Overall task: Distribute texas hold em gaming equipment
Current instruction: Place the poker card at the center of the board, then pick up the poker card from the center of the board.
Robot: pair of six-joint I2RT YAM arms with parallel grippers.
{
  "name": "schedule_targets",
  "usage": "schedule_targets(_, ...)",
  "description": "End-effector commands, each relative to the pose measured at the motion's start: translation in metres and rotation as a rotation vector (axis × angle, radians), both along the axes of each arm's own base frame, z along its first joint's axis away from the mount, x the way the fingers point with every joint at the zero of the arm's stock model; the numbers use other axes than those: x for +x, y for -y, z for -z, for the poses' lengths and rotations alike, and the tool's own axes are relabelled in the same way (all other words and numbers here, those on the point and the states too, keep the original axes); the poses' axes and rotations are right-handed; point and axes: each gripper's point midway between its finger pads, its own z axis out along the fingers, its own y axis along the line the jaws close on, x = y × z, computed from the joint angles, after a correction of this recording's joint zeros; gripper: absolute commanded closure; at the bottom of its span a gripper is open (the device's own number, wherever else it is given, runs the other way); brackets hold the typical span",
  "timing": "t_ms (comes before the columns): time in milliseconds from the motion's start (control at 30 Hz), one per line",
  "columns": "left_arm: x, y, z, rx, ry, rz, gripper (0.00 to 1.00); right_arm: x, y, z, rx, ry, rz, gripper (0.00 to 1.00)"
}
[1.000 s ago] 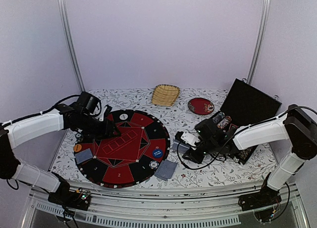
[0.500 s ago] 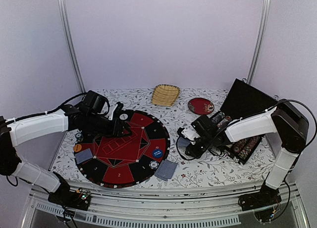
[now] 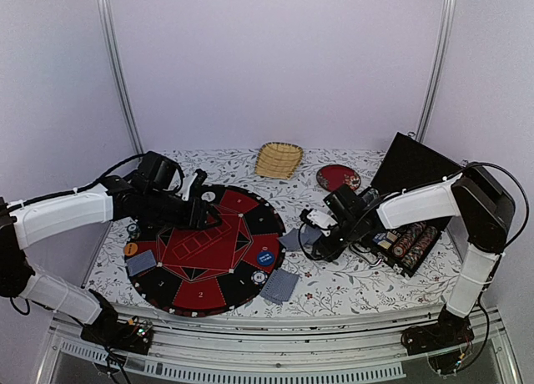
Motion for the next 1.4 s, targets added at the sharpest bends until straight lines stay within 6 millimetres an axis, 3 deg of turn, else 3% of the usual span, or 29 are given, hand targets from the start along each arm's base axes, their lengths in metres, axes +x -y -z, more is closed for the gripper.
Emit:
schedule_targets(0,0.004,0.004,-0.004,0.01,0.026,0.015,0.41,-0.011,0.021,0.025,-0.073,-0.109,0.02,0.41)
schedule_targets(67,0.005,0.005,-0.004,0.01,0.025,0.016,0.41,-0.012,0.026,0.028,-0.089,-0.12,0.024,0.26)
schedule_targets(233,0.005,0.004,-0.002,0.021,0.023,0.018,0.41,-0.008,0.038,0.022,-0.128,-0.103,0.057,0.0)
schedule_targets(500,0.002,0.004,0.001,0.031,0.017,0.018,0.41,0.009,0.043,-0.037,-0.124,-0.007,0.117,0.01)
schedule_targets(633,-0.008,0.013,0.006,0.059,0.034,0.046,0.41,0.008,0.037,-0.072,-0.055,0.004,0.15,0.0)
schedule_targets(900,-0.054,0.054,0.039,0.05,0.04,0.163,0.57,-0.056,-0.04,-0.097,0.243,-0.139,0.032,0.18)
schedule_targets(1033,-0.078,0.076,0.062,0.062,0.011,0.228,0.65,-0.06,-0.05,-0.08,0.336,-0.233,0.125,0.27)
schedule_targets(1167,-0.101,0.096,0.079,0.016,-0.027,0.299,0.65,-0.067,-0.057,-0.056,0.348,-0.286,0.137,0.32)
schedule_targets(1367,-0.113,0.102,0.113,0.011,-0.11,0.34,0.62,-0.072,-0.061,-0.032,0.339,-0.339,0.153,0.42)
